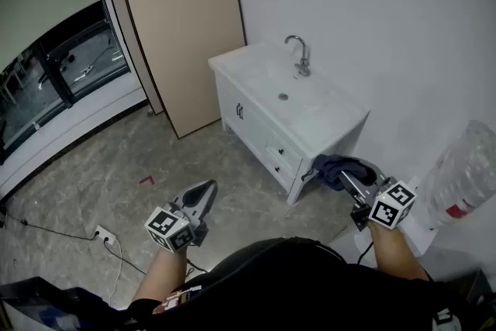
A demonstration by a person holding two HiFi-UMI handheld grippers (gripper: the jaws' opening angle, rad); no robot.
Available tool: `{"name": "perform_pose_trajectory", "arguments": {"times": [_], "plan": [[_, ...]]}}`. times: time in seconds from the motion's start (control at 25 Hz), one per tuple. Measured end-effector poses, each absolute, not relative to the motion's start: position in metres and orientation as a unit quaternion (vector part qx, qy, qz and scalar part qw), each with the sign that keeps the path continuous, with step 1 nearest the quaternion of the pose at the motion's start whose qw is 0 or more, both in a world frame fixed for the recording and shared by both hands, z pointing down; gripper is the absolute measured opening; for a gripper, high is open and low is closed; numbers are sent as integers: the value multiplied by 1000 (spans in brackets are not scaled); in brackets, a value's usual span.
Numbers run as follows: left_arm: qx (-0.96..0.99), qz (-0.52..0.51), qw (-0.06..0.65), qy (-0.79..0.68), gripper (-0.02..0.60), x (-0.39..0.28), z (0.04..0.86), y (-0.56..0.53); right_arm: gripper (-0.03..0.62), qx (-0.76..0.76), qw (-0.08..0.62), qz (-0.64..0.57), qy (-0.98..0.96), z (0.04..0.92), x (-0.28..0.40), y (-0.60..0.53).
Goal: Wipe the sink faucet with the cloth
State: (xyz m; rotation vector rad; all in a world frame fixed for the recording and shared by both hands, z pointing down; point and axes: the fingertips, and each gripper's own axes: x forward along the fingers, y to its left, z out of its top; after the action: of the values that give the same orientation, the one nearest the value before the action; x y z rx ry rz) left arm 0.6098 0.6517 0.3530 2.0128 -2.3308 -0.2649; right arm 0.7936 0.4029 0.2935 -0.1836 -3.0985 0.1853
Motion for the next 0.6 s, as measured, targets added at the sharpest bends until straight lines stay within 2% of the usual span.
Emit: {"name": "perform_pose_trajectory", "arguments": {"times": [0.6], "plan": [[646,-93,38,-756,0,562,352,698,135,-64,27,77,-995,295,729,438]]}}
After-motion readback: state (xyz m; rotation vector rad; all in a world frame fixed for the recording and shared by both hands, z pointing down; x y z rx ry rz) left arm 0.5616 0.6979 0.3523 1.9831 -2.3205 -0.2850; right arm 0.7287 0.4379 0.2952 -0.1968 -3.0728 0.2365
